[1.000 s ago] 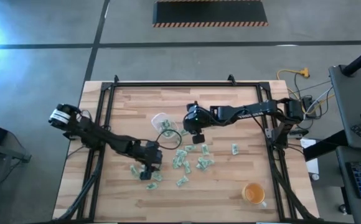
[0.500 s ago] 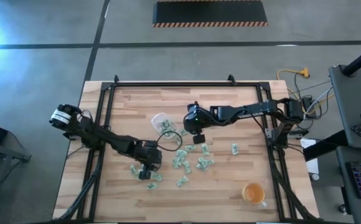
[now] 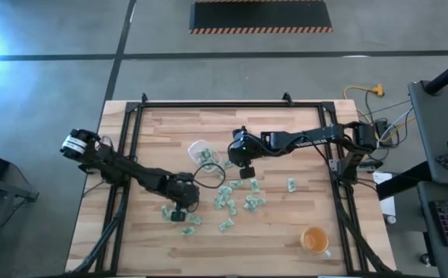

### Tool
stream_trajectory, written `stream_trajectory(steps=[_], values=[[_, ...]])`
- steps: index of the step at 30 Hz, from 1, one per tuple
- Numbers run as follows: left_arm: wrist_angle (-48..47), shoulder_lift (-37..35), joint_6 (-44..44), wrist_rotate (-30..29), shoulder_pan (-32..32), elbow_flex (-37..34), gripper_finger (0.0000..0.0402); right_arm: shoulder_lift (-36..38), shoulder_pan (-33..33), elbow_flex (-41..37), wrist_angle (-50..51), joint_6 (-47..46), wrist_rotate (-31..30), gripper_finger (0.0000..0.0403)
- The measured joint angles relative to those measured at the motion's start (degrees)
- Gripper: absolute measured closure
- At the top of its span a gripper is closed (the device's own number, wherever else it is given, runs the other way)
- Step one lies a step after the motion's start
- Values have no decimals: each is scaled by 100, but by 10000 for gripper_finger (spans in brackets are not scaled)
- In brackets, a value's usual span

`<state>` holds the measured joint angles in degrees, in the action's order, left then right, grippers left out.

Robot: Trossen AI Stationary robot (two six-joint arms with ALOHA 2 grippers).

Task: Pick and place Stevia / Truvia into bins
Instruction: Put the stevia packet into the transparent bin

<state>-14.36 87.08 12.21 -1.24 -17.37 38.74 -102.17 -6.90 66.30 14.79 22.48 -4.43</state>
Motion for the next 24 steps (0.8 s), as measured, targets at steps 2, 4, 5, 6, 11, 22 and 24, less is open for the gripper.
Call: stream_trajectory(steps=[2,4,5,6,11,22,24], values=[[-43,-61,-72,-99,0,-5,398,0,0,0,0,2,0,314],[-120,-126,-95,-271,0,-21,400,0,0,0,0,6,0,312],[-117,-164,-118,-345,0,-21,401,0,0,0,-2,7,0,312],[-114,-202,-170,-444,-2,-21,401,0,0,0,-2,6,0,312],[-76,-418,-490,-1136,-11,-26,401,0,0,0,-7,17,0,319],[413,-1036,-1218,-3037,-9,-78,402,0,0,0,-9,13,0,319],[747,-1101,-1554,-3385,3,-109,402,0,2,0,-9,2,0,319]])
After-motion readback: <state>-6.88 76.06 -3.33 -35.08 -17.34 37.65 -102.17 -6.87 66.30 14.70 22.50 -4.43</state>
